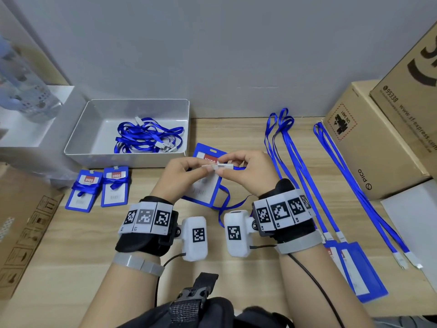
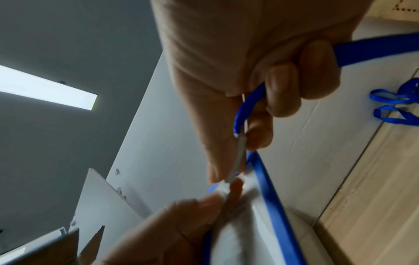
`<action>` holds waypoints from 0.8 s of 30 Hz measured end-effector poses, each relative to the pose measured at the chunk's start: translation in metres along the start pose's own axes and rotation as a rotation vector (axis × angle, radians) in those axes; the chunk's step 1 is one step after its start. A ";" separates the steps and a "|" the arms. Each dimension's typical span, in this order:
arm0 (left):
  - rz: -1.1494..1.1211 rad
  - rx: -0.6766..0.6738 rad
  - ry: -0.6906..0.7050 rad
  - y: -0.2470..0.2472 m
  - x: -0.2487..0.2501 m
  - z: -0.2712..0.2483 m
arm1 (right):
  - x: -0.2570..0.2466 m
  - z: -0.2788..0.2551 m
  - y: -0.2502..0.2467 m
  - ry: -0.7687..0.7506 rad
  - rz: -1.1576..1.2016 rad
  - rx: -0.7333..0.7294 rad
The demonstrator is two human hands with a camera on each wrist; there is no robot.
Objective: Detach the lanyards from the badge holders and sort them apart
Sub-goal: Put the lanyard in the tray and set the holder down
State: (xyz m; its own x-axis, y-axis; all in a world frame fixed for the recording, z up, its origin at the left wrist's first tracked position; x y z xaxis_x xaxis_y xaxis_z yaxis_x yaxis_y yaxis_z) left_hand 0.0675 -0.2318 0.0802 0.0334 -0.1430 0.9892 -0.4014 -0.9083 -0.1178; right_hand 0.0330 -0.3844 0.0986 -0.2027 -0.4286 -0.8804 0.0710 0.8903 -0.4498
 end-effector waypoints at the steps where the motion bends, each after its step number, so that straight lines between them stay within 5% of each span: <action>1: -0.013 0.002 0.006 -0.001 0.001 0.000 | 0.001 0.000 0.001 0.010 -0.023 -0.004; 17: -0.097 0.008 0.116 -0.018 0.001 0.000 | 0.005 0.002 -0.013 0.076 0.210 0.220; 24: -0.082 -0.030 0.147 -0.014 0.004 -0.002 | 0.002 -0.001 -0.007 0.086 0.305 0.084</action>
State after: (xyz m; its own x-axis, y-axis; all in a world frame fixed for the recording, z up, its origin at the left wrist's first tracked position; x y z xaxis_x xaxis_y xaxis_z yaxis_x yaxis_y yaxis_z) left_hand 0.0710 -0.2191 0.0862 -0.0667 -0.0078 0.9977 -0.4302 -0.9020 -0.0358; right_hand 0.0309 -0.3913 0.1007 -0.2410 -0.1269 -0.9622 0.2203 0.9584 -0.1815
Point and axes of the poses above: each hand's wrist, its own z-axis towards the middle knuckle, its own y-axis out of the palm, x = y × z, the point moved 4 cm from there along z, towards the middle knuckle, and after that the axes turned 5 degrees about y, right-handed, at the moved point
